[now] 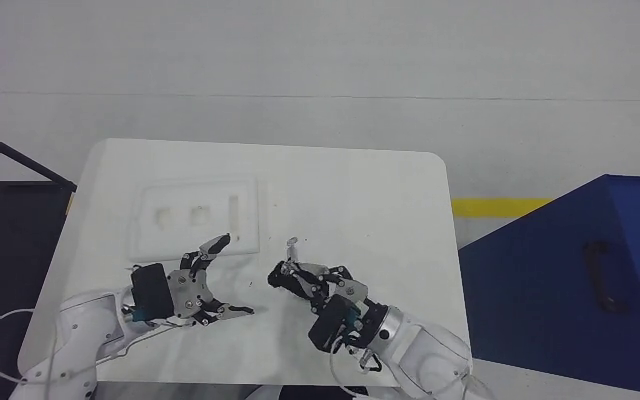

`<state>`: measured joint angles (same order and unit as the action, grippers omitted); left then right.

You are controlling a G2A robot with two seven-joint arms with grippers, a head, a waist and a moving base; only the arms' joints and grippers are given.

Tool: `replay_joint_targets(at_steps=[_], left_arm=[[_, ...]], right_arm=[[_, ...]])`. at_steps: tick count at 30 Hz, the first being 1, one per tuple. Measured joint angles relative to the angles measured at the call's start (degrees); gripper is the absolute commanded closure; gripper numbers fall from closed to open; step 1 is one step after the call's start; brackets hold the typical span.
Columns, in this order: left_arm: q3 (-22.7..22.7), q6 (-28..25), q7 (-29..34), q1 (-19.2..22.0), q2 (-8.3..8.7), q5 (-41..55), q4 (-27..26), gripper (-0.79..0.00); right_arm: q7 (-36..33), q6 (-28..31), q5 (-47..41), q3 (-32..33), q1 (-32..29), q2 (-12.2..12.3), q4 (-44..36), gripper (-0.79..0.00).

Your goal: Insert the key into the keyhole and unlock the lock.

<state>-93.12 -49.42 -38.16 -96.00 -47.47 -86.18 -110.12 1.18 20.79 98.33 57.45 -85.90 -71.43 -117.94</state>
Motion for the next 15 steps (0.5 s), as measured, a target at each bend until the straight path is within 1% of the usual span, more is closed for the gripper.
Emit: replay_joint_targets(at_steps=[1, 3, 5, 9, 11, 13, 15], left_arm=[[0.1, 0.0, 0.1, 0.1, 0.00, -0.5, -0.1, -0.785], [0.4, 0.1, 0.3, 0.1, 0.04, -2.2, -0.5, -0.785], [0.9, 0.0, 0.3, -0.1, 0.07, -4.0, -0.9, -0.785], [1.0, 0.0, 0.2, -0.1, 0.08, -4.3, -1.0, -0.785], [1.0, 0.0, 0.2, -0.1, 0.08, -4.3, -1.0, -0.785], [1.0, 0.0, 0.2, -0.1, 0.08, -4.3, -1.0, -0.785], [1.0, 0.0, 0.2, -0.1, 0.08, -4.3, -1.0, -0.785]], right_arm=[[-0.2, 0.6, -2.8, 0.2, 0.0, 0.0, 0.3, 0.000], [-0.3, 0.4, -5.0, 0.2, 0.0, 0.0, 0.3, 0.000], [-0.3, 0.2, -5.0, 0.2, 0.0, 0.0, 0.2, 0.000], [-0.3, 0.2, -4.9, 0.2, 0.0, 0.0, 0.2, 0.000], [-1.3, -0.5, -3.6, 0.4, 0.1, 0.1, 0.2, 0.000], [-2.7, -2.3, 0.4, 0.3, -0.2, 0.2, -0.9, 0.000], [-2.9, -3.9, 2.1, 0.5, -1.0, 0.2, -1.8, 0.000]])
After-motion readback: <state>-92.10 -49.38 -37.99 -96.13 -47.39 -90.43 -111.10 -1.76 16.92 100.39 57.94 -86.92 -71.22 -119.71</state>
